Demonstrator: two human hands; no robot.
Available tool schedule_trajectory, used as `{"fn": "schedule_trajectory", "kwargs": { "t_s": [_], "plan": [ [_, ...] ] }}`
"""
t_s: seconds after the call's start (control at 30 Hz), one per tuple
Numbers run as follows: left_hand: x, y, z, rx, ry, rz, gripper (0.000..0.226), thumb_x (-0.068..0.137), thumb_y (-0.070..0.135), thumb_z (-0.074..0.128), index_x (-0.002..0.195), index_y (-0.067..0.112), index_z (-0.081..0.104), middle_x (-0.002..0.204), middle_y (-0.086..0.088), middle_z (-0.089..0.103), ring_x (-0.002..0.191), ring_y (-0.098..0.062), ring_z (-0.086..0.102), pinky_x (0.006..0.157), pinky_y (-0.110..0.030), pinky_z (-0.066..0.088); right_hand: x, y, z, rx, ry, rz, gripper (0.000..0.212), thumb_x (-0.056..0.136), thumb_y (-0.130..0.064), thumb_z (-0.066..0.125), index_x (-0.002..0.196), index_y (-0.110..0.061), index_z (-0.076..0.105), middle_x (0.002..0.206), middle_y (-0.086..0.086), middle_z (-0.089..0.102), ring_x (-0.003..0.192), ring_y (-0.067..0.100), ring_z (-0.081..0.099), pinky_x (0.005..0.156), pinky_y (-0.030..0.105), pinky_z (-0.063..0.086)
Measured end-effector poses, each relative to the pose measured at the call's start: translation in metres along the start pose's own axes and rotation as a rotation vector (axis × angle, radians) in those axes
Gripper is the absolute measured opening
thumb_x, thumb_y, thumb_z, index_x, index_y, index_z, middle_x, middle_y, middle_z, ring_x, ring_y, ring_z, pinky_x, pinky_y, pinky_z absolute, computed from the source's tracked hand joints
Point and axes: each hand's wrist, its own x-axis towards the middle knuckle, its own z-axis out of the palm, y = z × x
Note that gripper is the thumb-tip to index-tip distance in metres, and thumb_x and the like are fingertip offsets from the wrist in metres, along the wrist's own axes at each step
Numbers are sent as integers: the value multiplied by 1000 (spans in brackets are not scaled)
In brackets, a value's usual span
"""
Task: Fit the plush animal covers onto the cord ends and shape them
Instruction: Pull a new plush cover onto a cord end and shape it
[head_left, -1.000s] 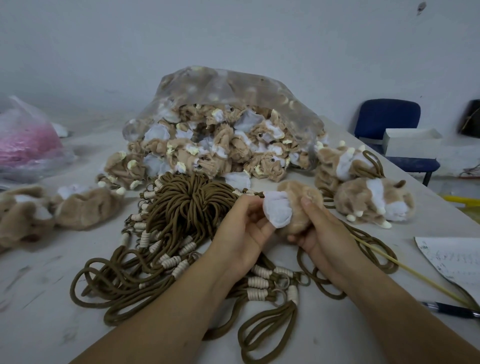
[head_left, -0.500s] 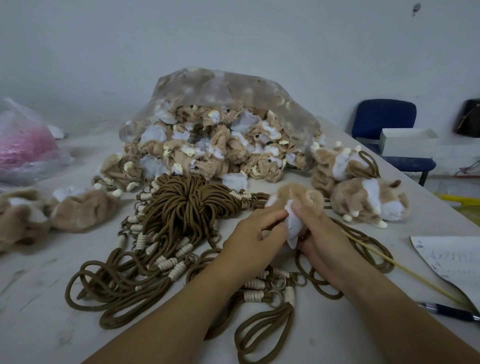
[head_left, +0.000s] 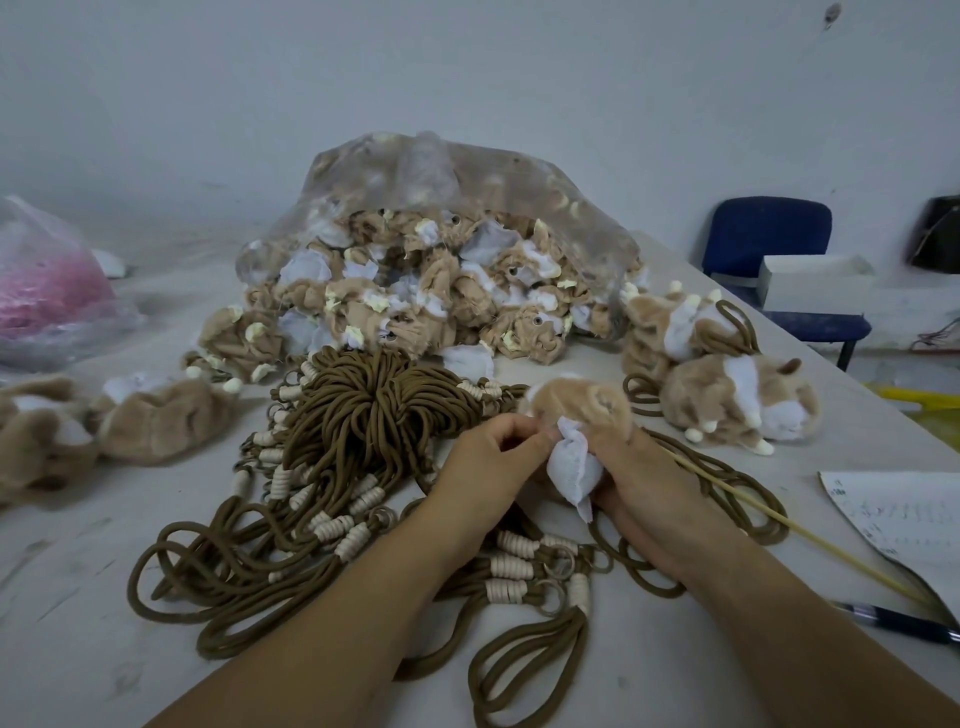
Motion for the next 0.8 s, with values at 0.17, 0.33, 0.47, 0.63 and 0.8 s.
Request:
{"fn": "schedule_trajectory", "kwargs": {
  "t_s": [0.17, 0.33, 0.47, 0.63, 0.8],
  "plan": [
    [0, 1, 1, 33, 65, 19, 12, 90, 28, 65, 90, 16, 66, 93, -11, 70, 76, -11, 60, 66, -24, 49, 0, -3, 4, -174, -3, -30, 35, 69, -57, 70, 90, -30, 76, 91, 0, 75, 83, 10, 70, 65, 17, 53],
    [-2, 5, 2, 65, 62, 49, 31, 72, 37, 63, 90, 11, 59, 81, -5, 58, 73, -16, 54, 66, -32, 46, -1, -1, 4, -298, 37, -44, 31, 77, -52, 64, 87, -24, 73, 86, 0, 75, 82, 11, 69, 71, 20, 53],
    [-2, 5, 0, 82, 11, 57, 25, 76, 35, 65, 85, 13, 57, 79, -2, 55, 71, -13, 51, 66, -31, 44, 1, 0, 3, -339, 56, -25, 19, 92, -32, 58, 95, -16, 68, 80, 1, 72, 74, 13, 67, 67, 29, 50],
    [-4, 5, 2, 299, -3, 232, 17, 90, 18, 63, 78, 19, 50, 84, 4, 48, 62, 2, 43, 60, -10, 38, 2, -1, 4, -340, 145, 34, 22, 98, -23, 48, 88, -14, 65, 62, 6, 63, 58, 24, 56, 52, 39, 47],
    [-4, 4, 0, 312, -23, 284, 14, 96, 23, 57, 83, 19, 52, 92, 0, 53, 75, 0, 47, 70, -13, 41, -1, -4, 4, -298, 157, -20, 23, 98, -26, 48, 104, -11, 64, 85, 21, 70, 72, 47, 59, 65, 53, 49]
  ]
}}
